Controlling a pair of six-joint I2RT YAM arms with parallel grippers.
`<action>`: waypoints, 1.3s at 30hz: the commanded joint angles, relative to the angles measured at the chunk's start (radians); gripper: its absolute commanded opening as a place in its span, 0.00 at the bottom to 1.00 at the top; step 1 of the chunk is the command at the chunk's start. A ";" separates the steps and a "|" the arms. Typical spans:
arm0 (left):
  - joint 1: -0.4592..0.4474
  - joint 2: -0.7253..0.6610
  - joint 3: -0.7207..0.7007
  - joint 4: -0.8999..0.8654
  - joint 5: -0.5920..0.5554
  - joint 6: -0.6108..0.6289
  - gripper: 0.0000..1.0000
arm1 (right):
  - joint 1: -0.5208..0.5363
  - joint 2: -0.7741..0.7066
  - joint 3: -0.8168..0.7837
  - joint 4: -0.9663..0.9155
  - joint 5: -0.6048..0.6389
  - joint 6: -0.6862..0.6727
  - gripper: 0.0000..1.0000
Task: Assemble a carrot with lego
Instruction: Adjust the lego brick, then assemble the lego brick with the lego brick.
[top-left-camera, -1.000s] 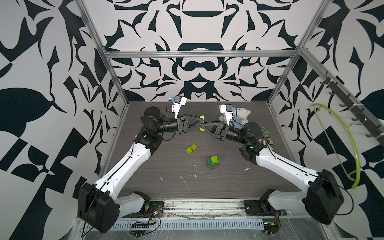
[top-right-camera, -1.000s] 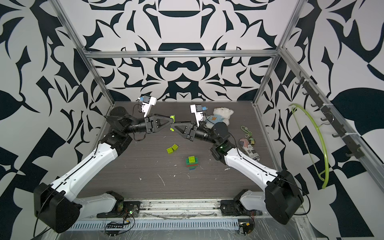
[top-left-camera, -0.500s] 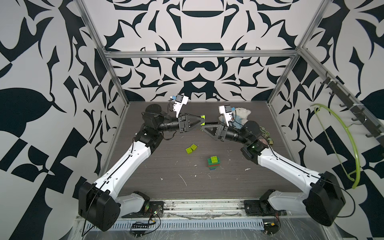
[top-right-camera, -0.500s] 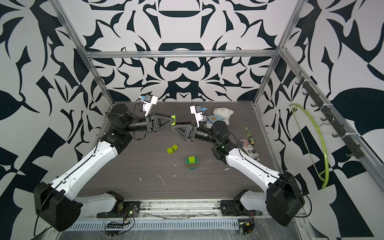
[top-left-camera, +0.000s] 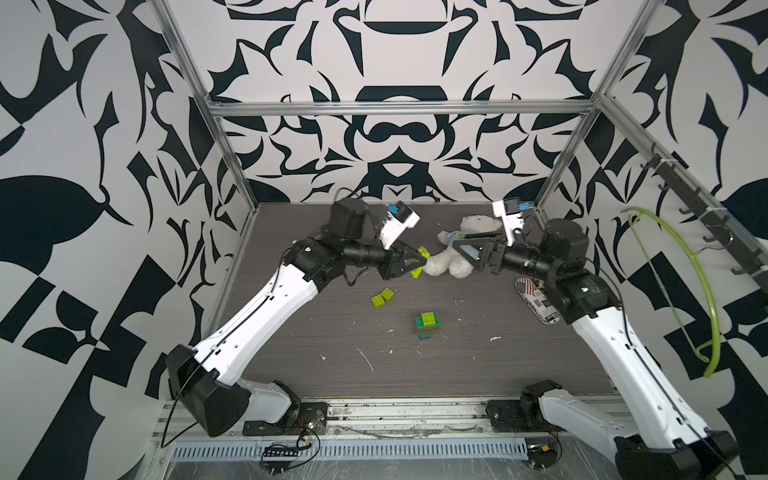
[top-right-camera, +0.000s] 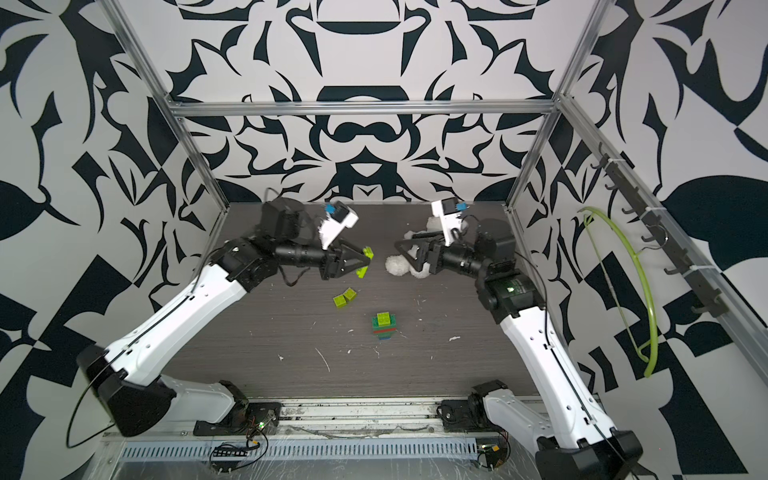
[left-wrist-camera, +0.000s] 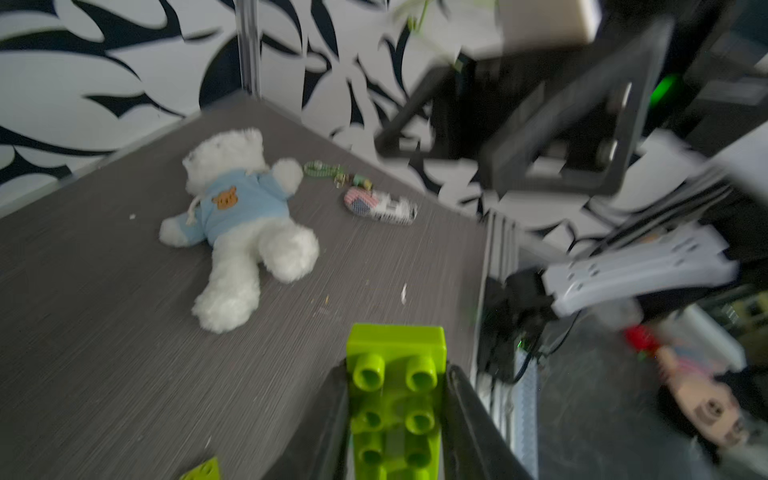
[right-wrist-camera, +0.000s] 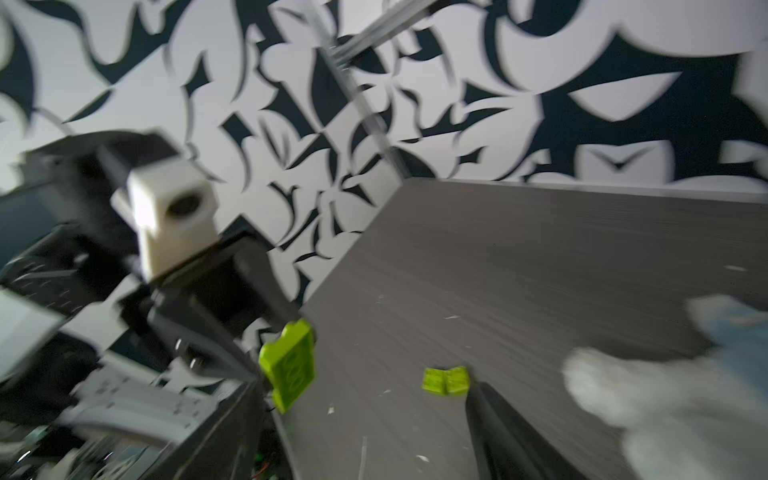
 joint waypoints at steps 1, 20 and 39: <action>-0.111 0.111 0.070 -0.333 -0.225 0.277 0.00 | -0.080 0.039 0.027 -0.272 0.174 -0.081 0.81; -0.339 0.541 0.404 -0.652 -0.514 0.477 0.00 | -0.241 -0.095 -0.219 -0.171 0.460 -0.043 0.79; -0.316 0.642 0.533 -0.689 -0.554 0.458 0.00 | -0.241 -0.096 -0.227 -0.166 0.422 -0.064 0.77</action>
